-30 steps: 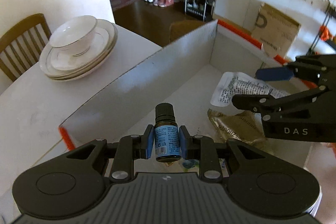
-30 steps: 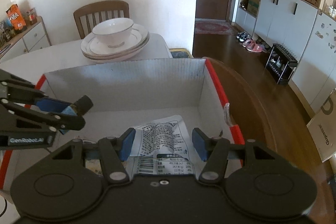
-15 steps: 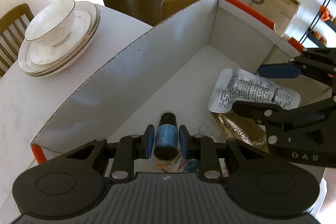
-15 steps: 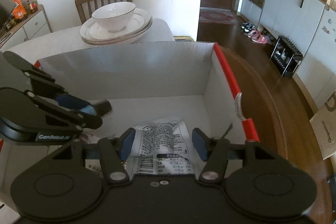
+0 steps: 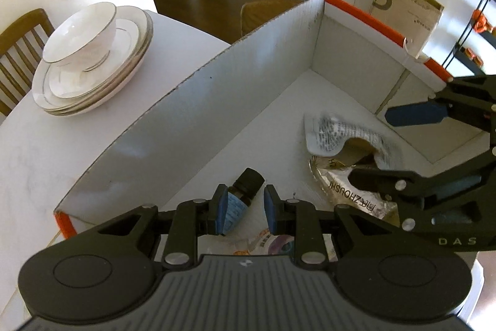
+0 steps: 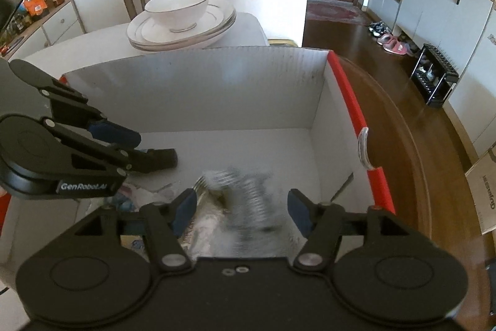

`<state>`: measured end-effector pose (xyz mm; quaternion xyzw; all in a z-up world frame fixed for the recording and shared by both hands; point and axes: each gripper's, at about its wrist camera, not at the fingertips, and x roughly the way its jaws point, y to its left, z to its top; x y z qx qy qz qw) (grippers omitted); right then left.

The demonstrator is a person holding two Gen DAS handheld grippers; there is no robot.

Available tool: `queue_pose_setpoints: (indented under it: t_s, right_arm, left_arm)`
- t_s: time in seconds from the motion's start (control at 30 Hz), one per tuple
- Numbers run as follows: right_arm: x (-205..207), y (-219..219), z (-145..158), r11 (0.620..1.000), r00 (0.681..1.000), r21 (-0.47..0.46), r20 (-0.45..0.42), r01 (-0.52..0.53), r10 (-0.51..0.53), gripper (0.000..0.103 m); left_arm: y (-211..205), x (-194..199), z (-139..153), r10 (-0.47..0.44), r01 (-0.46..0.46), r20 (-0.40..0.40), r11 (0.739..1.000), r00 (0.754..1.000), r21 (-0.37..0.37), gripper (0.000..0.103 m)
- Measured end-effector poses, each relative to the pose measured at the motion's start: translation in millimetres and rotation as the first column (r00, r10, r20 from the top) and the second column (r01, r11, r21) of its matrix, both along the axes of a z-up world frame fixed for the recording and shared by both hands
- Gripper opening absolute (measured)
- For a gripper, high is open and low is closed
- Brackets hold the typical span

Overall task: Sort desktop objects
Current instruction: 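Carry the bottle and sachet into the red box and open both grippers, then withdraw both grippers from the box toward the placemat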

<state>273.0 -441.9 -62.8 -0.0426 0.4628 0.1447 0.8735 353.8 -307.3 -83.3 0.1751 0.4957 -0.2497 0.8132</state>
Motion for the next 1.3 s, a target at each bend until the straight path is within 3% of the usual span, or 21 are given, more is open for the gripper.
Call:
queue_pose_setpoints:
  t_s: [0.33,0.87,1.3]
  right_arm:
    - [-21,-2,19,0.999,0.998,0.013,0.041,-0.048,0.048,0.084]
    - [-63,14,56,0.995,0.988,0.039,0.129,-0.093,0.088,0.093]
    - [-98,34,76,0.996,0.983,0.070,0.177,-0.055,0.042,0.101]
  left_arm:
    - [17,-19,22,0.007,-0.004,0.042,0.998,0.999,-0.059,0.024]
    - [43,-61,56,-0.013,0.027,0.115,0.992,0.993,-0.126,0.024]
    - [86,-103,80,0.000,0.032,0.171,0.982,0.985,-0.186,0.024]
